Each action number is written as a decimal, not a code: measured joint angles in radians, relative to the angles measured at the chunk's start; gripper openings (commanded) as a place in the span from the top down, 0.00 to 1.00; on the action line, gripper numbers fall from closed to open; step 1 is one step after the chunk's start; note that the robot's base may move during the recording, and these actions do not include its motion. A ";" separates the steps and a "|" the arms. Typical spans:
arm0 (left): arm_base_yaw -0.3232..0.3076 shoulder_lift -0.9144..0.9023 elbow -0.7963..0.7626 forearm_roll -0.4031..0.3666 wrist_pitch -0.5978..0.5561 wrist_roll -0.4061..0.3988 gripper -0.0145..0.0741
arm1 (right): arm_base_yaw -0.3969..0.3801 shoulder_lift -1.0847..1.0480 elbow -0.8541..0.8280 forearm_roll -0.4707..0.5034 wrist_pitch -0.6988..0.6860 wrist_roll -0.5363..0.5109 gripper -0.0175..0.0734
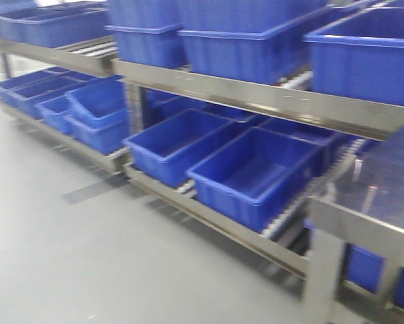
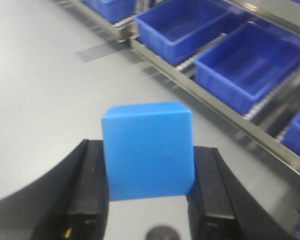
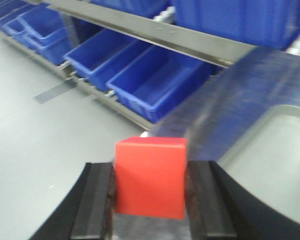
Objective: Sort and place red and blue blocks on shelf
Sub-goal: 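Drive the base away from the counter holding both cubes, then drive the base down the aisle toward the bin shelves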
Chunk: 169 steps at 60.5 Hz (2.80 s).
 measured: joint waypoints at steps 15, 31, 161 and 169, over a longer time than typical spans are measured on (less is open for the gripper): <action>0.000 0.000 0.000 0.000 0.000 0.000 0.70 | 0.000 0.000 0.000 0.000 0.000 0.000 0.75; 0.000 0.000 0.000 0.000 0.000 0.000 0.70 | 0.000 0.000 0.000 0.000 0.000 0.000 0.75; 0.000 0.000 0.000 0.000 0.000 0.000 0.70 | 0.000 0.000 0.000 0.000 0.000 0.000 0.75; 0.000 0.000 0.000 0.000 0.000 0.000 0.70 | 0.000 0.000 0.000 0.000 0.000 0.000 0.75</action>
